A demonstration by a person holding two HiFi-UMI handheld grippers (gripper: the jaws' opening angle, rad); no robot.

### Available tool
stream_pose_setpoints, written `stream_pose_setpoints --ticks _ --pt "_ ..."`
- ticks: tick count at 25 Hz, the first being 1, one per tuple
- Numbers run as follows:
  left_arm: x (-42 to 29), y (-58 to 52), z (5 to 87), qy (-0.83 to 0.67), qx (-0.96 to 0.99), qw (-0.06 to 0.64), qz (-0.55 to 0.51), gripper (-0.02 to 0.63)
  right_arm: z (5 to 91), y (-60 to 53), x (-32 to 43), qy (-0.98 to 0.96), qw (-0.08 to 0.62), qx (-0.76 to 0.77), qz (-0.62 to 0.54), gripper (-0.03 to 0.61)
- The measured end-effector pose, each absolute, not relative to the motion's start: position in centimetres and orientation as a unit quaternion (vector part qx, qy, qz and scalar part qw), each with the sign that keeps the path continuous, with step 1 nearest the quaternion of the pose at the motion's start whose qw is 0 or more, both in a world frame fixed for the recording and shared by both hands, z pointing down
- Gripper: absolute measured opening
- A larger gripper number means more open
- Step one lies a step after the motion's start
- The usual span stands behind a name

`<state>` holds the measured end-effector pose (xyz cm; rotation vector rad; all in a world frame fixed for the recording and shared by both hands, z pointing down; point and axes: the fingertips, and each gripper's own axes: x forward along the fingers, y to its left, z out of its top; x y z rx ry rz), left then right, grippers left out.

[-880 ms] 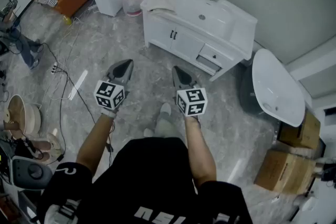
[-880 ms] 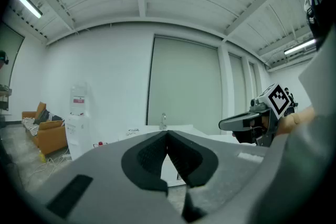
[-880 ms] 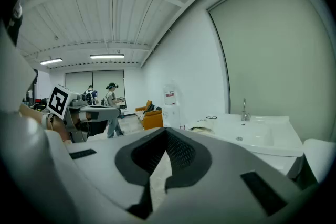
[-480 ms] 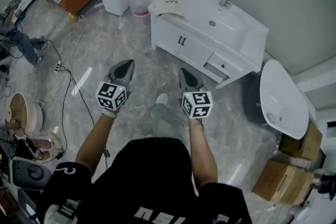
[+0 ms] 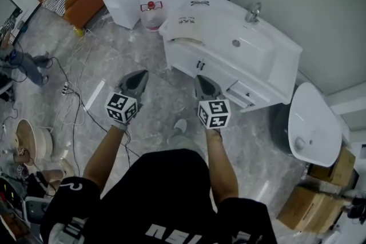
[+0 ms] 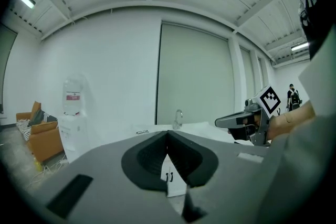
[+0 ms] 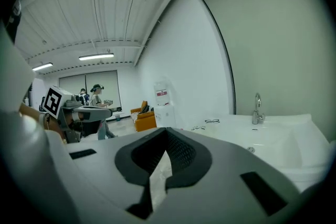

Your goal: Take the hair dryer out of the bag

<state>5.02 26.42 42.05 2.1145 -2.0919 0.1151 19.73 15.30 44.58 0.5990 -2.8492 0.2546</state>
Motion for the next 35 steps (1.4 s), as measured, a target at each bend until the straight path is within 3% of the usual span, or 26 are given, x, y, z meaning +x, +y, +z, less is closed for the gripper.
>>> stream_pose_setpoints --ticks 8,22,35 --pt "0.6 16.8 42.0 -0.687 0.721 0.083 0.039 -0.002 44.5 5.8 15.3 -0.966 0.113 0.211 0.096 -0.004" --pt "-3.5 8.5 46.7 -0.653 0.746 0.118 0.061 -0.002 46.0 -1.3 12.6 -0.956 0.141 0.237 0.098 -0.005" --pt "-8.9 -1.3 51.1 -0.519 0.839 0.132 0.096 -0.002 46.8 -9.2 6.3 -0.924 0.132 0.336 0.125 -0.005"
